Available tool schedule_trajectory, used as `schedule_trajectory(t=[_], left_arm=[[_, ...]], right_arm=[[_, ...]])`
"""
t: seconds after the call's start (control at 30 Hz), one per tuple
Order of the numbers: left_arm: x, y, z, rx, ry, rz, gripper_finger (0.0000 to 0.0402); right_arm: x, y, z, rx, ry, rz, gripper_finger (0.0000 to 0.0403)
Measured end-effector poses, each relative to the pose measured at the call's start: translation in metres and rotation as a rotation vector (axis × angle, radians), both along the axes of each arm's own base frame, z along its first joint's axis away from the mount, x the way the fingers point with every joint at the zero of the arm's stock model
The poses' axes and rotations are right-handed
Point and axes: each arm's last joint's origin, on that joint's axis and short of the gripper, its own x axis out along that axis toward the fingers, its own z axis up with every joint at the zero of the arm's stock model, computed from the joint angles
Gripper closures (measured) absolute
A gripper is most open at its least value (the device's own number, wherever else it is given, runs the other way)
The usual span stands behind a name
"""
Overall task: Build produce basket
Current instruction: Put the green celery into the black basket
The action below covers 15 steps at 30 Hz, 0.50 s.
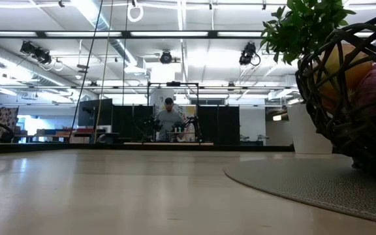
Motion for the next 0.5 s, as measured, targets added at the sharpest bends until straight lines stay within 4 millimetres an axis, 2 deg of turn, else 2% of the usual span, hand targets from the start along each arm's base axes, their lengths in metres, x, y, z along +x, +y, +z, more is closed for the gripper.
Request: schedule_trajectory(t=[0.17, 0.37, 0.5], left_arm=[[-0.001, 0.005, -0.004, 0.018, 0.038, 0.038, 0.0258], [-0.001, 0.009, -0.004, 0.042, 0.047, 0.042, 0.0187], [-0.001, 0.013, -0.005, 0.041, 0.05, 0.048, 0.0155]], right_arm=[[-0.005, -0.002, 0.002, -0.006, 0.0, -0.023, 0.0115], [-0.009, -0.003, 0.003, -0.031, 0.017, -0.019, 0.0222], [-0.009, -0.003, 0.003, -0.059, 0.022, -0.012, 0.0293]])
